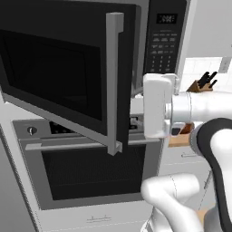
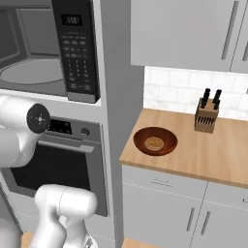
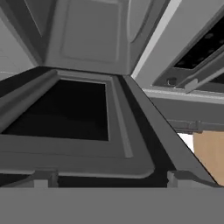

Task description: Open the microwave, place the bowl with waffle inside the microwave, then close the microwave door and turn it on.

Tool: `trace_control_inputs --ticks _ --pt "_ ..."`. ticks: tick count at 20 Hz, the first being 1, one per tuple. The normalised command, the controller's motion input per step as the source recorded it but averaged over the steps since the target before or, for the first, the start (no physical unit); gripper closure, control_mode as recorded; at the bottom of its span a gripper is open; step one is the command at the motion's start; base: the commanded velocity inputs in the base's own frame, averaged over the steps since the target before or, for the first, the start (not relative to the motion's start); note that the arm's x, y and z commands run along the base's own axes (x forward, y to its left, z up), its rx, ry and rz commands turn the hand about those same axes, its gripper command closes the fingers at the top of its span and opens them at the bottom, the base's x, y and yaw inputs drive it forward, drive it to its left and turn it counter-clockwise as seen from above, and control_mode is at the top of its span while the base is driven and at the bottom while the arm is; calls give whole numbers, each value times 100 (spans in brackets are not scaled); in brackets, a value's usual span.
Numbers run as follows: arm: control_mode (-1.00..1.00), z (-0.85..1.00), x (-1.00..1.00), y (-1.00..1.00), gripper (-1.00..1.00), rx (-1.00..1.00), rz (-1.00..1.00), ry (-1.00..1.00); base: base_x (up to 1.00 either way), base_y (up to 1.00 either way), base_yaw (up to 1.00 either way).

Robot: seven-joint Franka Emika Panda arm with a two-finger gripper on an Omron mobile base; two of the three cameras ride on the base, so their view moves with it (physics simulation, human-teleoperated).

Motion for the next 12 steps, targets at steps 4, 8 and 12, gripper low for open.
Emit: trace_control_inputs --ticks 4,8,12 --pt "-100 -1 6 45 -100 6 36 1 0 0 0" --pt "-100 -2 3 42 -100 4 38 0 0 0 0" --pt "-100 -1 -5 49 -100 1 43 0 0 0 0"
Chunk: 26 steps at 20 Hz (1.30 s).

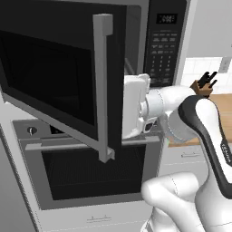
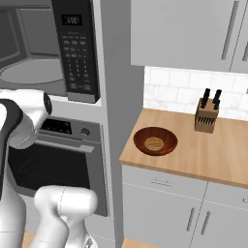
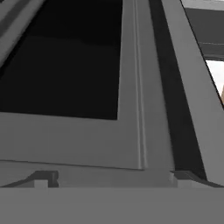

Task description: Open the microwave, place the bowl with waffle inside the microwave, then close the microwave door and turn it on.

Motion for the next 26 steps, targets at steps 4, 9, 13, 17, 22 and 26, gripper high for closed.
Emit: trace_control_inputs --ticks 4,9,13,17,22,26 --pt "-100 0 -61 66 -100 0 31 -3 0 0 0" --pt "-100 0 -71 67 -100 0 19 -7 0 0 0" --pt "-100 2 -14 0 -100 6 2 -7 0 0 0" --pt "-100 0 91 -99 -100 27 -25 0 0 0 0" --pt "-100 -1 83 -100 -100 20 -28 0 0 0 0" --pt "-100 0 7 -100 -100 -7 -20 -2 0 0 0"
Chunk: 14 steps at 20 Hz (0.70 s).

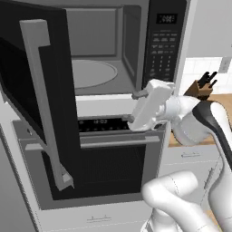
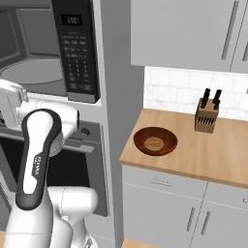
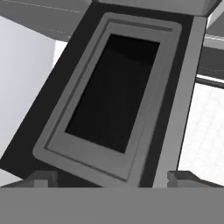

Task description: Open the microwave, place the bowl with waffle inside the microwave, then close the microwave door and turn it on.

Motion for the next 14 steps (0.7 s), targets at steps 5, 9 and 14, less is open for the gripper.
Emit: trace_control_inputs --ticks 5,9,14 --pt "-100 0 -5 -100 -100 -32 -18 -1 0 0 0" --pt "-100 0 -1 -100 -100 -44 -18 -3 0 0 0" --pt "-100 -14 0 -100 -100 -55 -12 -5 0 0 0"
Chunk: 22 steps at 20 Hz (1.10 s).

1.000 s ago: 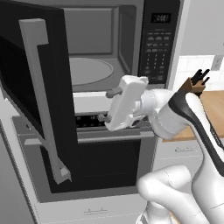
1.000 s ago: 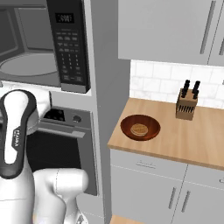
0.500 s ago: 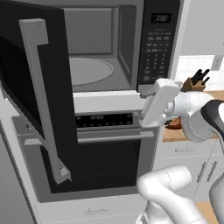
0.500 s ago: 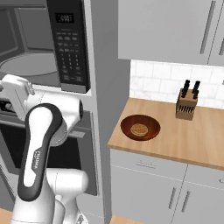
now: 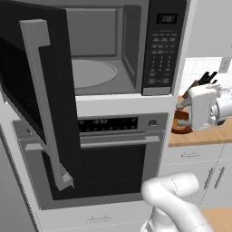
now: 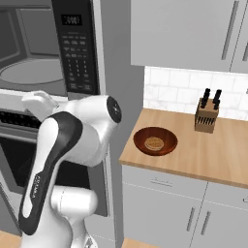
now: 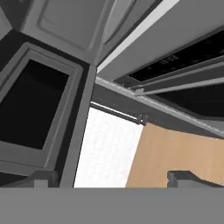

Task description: Open the microwave, place the bowl with waffle inside the microwave, then close the microwave door and turn it on.

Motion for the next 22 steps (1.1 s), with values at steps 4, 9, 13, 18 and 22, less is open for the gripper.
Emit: trace_control_inputs --ticks 4,9,13,18,22 --pt "-100 -48 0 -93 -100 -64 -20 0 0 0 0" --pt "-100 -59 2 -79 -100 -45 -41 0 0 0 0" --pt "-100 -60 3 -99 -100 -1 -51 0 0 0 0" --pt "-100 -53 30 -99 -100 6 -51 5 0 0 0" --pt "-100 -32 58 -92 -100 10 -42 13 0 0 0"
